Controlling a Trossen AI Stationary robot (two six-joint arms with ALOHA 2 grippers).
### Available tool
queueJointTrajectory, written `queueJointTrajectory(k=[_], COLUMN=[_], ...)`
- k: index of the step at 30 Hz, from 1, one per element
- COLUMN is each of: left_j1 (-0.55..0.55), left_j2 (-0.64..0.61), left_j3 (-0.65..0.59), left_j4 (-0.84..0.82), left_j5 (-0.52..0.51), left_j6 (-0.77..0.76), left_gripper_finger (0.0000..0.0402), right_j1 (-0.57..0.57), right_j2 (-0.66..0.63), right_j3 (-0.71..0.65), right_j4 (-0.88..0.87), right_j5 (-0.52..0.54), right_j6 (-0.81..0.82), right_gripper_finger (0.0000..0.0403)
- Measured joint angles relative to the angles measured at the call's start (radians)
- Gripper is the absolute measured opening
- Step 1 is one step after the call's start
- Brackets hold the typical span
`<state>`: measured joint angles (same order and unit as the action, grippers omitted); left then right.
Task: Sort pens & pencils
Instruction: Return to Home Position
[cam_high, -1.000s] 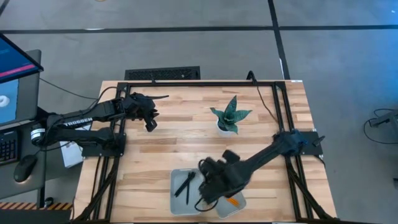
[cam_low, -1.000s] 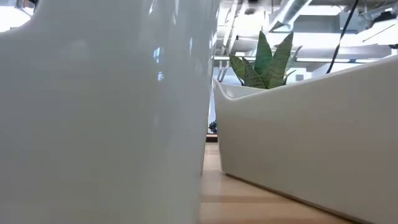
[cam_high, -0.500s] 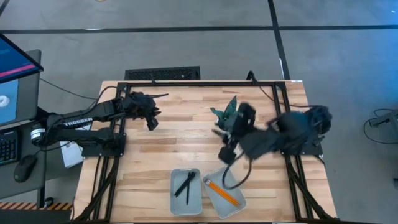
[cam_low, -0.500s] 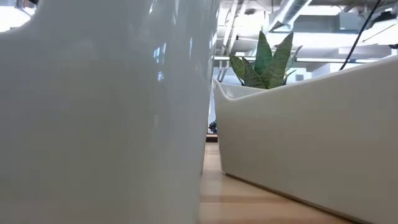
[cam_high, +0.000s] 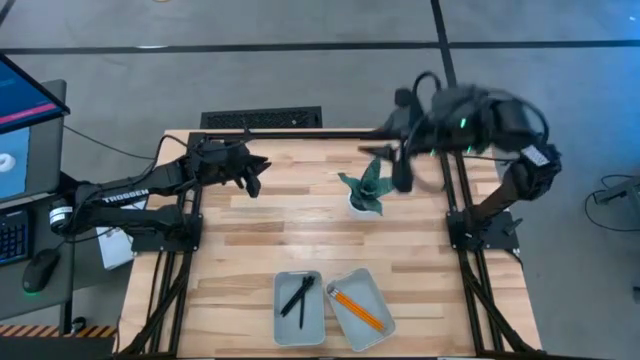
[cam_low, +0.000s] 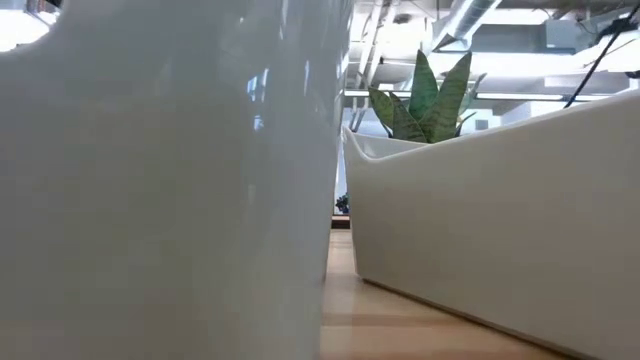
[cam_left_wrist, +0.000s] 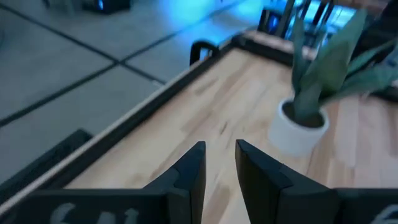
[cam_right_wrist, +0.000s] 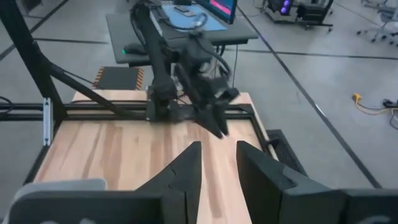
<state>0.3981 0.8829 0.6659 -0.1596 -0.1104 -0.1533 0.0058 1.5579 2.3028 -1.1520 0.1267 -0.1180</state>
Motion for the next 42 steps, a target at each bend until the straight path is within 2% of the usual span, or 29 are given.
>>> queueJointTrajectory(k=[4, 7, 11, 15, 19, 22, 29, 34, 39, 42], left_j1=[0.0, 0.0, 0.0, 0.0, 0.0, 0.0, 0.0, 0.0, 0.0, 0.0], left_j2=[0.0, 0.0, -0.006, -0.045, -0.147, -0.236, -0.348, -0.356, -0.356, -0.362], left_j3=[0.0, 0.0, 0.0, 0.0, 0.0, 0.0, 0.0, 0.0, 0.0, -0.001], left_j4=[0.081, 0.118, 0.119, 0.104, 0.059, 0.007, -0.155, -0.267, -0.272, -0.253], left_j5=[-0.001, -0.011, -0.067, -0.105, -0.116, -0.171, -0.193, -0.184, -0.175, -0.174], left_j6=[0.004, 0.011, 0.013, 0.01, 0.01, 0.007, -0.009, -0.007, 0.001, -0.004], left_gripper_finger=[0.0079, 0.0079, 0.0079, 0.0079, 0.0079, 0.0079, 0.0079, 0.0079, 0.0079, 0.0079], right_j1=[-0.181, -0.316, -0.489, -0.617, -0.7, -0.753, -0.82, -0.818, -0.818, -0.816], right_j2=[-0.038, -0.084, -0.177, -0.328, -0.539, -0.7, -1.06, -1.321, -1.546, -1.543], right_j3=[-0.009, -0.08, -0.267, -0.548, -0.858, -1.076, -1.474, -1.688, -1.844, -1.876], right_j4=[-0.049, -0.036, 0.003, 0.132, 0.336, 0.472, 0.691, 0.837, 0.94, 0.939], right_j5=[-0.185, -0.328, -0.499, -0.62, -0.626, -0.623, -0.623, -0.623, -0.587, -0.587], right_j6=[-0.071, -0.121, -0.152, -0.152, -0.097, -0.027, 0.147, 0.252, 0.361, 0.387], right_gripper_finger=[0.0123, 0.0123, 0.0123, 0.0123, 0.0123, 0.0123, 0.0123, 0.0123, 0.0123, 0.0123])
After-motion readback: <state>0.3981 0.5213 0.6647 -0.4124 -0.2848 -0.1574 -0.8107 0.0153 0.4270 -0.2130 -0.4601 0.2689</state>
